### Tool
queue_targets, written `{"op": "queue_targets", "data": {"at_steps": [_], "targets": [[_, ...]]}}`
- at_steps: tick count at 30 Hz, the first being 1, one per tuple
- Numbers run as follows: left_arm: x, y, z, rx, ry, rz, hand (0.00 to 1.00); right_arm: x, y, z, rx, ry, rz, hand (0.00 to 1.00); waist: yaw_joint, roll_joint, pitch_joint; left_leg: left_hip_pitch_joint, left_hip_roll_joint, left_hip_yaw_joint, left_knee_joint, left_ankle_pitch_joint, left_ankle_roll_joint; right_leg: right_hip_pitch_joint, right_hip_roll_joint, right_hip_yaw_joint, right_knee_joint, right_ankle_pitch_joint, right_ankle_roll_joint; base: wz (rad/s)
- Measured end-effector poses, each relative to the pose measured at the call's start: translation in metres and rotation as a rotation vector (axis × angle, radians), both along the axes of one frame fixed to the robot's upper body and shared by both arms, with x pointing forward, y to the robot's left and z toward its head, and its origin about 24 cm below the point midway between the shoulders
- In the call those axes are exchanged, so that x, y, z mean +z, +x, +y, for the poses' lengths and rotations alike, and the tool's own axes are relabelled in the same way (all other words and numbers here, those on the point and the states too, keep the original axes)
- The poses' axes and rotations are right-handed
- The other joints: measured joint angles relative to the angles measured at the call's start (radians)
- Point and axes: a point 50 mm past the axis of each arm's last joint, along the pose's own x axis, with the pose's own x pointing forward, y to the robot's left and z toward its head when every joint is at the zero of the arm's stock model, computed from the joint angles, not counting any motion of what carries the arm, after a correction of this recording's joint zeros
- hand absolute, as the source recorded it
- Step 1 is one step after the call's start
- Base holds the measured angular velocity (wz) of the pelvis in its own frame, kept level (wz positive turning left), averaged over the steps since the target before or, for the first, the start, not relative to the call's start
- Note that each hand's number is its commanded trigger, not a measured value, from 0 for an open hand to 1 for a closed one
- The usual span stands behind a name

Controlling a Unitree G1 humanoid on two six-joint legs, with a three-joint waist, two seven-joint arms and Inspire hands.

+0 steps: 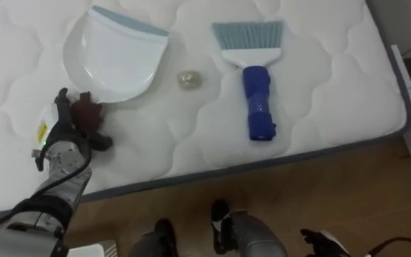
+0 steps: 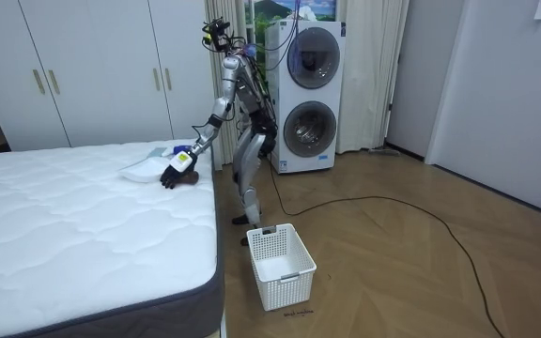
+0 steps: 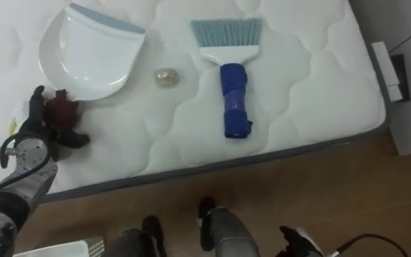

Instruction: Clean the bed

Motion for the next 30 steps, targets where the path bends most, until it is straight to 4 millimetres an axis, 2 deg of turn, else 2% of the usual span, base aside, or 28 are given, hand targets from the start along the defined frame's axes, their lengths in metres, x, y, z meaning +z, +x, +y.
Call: {"op": "queue_targets", "data": {"at_steps": [4,11,18,21,23,30], "targets": [[0.010,0.004,0.013,-0.012,0.054,0.020,1.00,0.000,0.000,0.000,-0.006,-0.005,0.011,0.00,-0.005,0.000,-0.0003,0.003,-0.001,0.004,-0.002,0.000,0.000,0.000,-0.005,-0.001,0.003,-0.001,-0.001,0.00],[0.005,0.002,0.014,-0.031,0.053,0.102,1.00,-0.001,-0.001,0.000,-0.003,0.001,0.027,0.00,-0.021,0.003,-0.0005,0.009,-0.001,0.027,0.002,-0.005,0.009,0.001,-0.008,0.008,0.008,-0.005,0.007,-0.02],[-0.002,0.001,0.010,-0.084,0.021,0.182,1.00,-0.001,-0.004,-0.004,0.000,0.010,0.052,0.00,-0.023,0.012,-0.0026,0.014,-0.001,0.030,-0.004,-0.006,0.010,0.000,-0.009,0.015,0.008,-0.007,0.009,-0.01],[-0.003,0.001,0.010,-0.092,0.021,0.205,1.00,-0.001,-0.004,-0.003,0.005,0.016,0.057,0.00,-0.024,0.013,-0.0029,0.021,-0.005,0.035,-0.009,-0.006,0.010,0.000,-0.009,0.024,0.013,-0.007,0.010,-0.03],[-0.004,0.000,0.010,-0.091,0.019,0.215,1.00,-0.001,-0.004,-0.004,0.003,0.016,0.059,0.00,-0.028,0.013,-0.0029,0.029,-0.018,0.036,-0.021,-0.004,0.008,-0.001,-0.015,0.029,0.016,-0.009,0.011,-0.02],[-0.004,0.000,0.012,-0.087,0.021,0.216,1.00,-0.001,-0.005,-0.005,-0.011,0.000,0.055,0.00,-0.024,0.011,-0.0038,0.034,-0.018,0.046,-0.026,-0.003,0.010,0.000,-0.017,0.034,0.015,-0.010,0.013,-0.01]]}}
